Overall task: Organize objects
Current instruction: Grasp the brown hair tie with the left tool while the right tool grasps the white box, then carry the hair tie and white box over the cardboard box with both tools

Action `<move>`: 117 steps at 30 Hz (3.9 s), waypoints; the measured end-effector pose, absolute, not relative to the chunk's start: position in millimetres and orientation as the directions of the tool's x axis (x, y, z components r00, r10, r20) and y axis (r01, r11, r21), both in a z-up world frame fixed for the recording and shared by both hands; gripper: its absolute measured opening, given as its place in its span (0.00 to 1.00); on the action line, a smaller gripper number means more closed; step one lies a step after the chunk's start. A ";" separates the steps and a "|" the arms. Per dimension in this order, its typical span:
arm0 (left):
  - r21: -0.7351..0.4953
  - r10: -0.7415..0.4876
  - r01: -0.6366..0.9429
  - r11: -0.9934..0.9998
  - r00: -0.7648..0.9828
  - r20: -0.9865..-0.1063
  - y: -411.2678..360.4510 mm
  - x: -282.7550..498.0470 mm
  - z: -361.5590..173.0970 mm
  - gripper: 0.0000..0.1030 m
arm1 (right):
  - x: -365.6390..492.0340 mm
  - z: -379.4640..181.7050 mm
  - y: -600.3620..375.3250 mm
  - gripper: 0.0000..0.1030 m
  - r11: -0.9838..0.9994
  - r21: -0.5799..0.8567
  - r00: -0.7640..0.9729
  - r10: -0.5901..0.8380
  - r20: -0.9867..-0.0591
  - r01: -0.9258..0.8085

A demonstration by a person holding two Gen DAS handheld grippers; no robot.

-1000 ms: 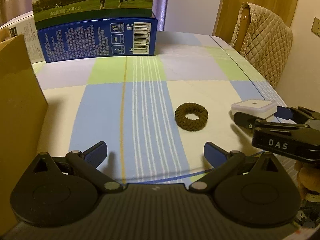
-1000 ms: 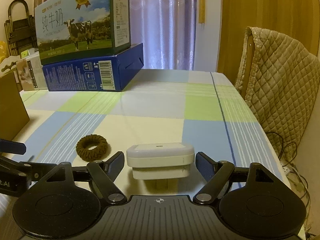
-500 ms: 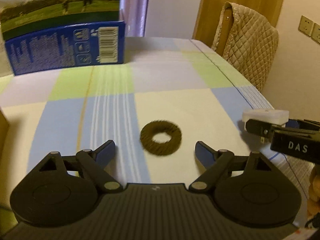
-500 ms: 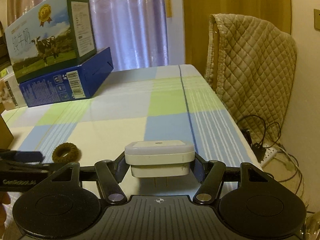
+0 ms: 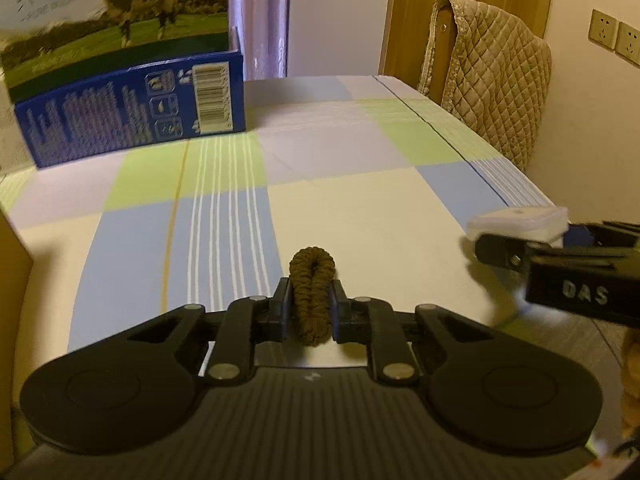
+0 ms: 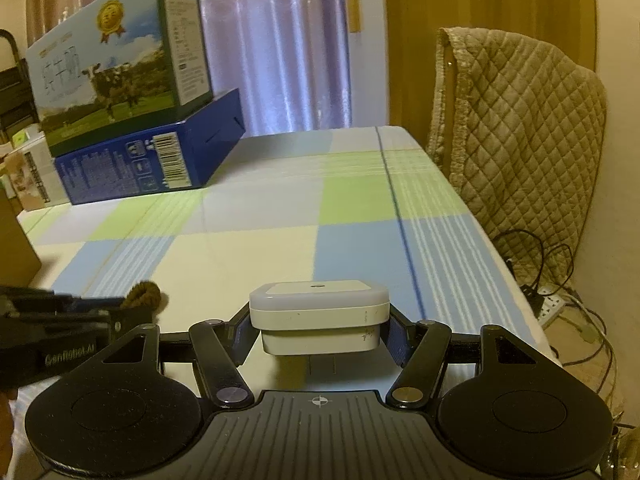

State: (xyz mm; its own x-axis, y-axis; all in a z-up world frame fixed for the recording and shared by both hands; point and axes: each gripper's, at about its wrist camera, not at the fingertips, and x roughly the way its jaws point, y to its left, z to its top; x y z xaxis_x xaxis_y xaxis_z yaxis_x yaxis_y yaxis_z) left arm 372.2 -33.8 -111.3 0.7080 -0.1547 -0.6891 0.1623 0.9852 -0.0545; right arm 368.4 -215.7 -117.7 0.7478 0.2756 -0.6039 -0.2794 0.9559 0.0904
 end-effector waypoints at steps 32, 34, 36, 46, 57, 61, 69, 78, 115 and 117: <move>-0.162 -0.146 0.040 0.986 0.669 -0.728 3.9 96.5 19.9 0.14 | 88.1 -23.4 -202.2 0.59 0.936 0.174 0.683 0.343 -0.645 -0.306; -0.157 -0.138 0.034 0.987 0.678 -0.722 9.6 82.6 27.5 0.14 | 75.7 -15.6 -199.4 0.59 0.933 0.174 0.684 0.351 -0.639 -0.316; -0.145 -0.126 0.030 0.989 0.684 -0.718 15.2 69.7 34.3 0.14 | 65.4 -8.9 -194.2 0.59 0.929 0.166 0.686 0.357 -0.634 -0.330; -0.129 -0.105 0.019 0.991 0.701 -0.705 41.8 29.1 52.3 0.14 | 33.9 10.3 -160.8 0.59 0.899 0.145 0.672 0.409 -0.617 -0.414; -0.141 -0.102 0.004 0.990 0.709 -0.698 66.9 12.1 58.2 0.14 | 29.2 17.9 -139.9 0.59 0.882 0.122 0.667 0.429 -0.609 -0.456; -0.144 -0.096 -0.008 0.990 0.704 -0.703 76.2 6.5 57.6 0.14 | 27.7 16.7 -135.5 0.59 0.876 0.124 0.657 0.437 -0.614 -0.467; -0.137 -0.059 -0.054 0.989 0.708 -0.704 99.5 -2.4 60.2 0.14 | 24.2 14.8 -113.5 0.59 0.850 0.132 0.628 0.474 -0.617 -0.511; -0.129 -0.019 -0.103 0.986 0.704 -0.710 127.8 -7.0 62.1 0.14 | 27.2 12.7 -79.6 0.59 0.816 0.144 0.595 0.517 -0.615 -0.559; -0.106 0.035 -0.153 0.983 0.710 -0.703 209.6 27.1 82.8 0.14 | 61.2 35.3 28.1 0.59 0.726 0.130 0.534 0.603 -0.593 -0.675; -0.107 0.029 -0.147 0.983 0.708 -0.706 212.5 31.2 82.2 0.14 | 64.3 35.5 30.3 0.59 0.726 0.131 0.533 0.603 -0.594 -0.675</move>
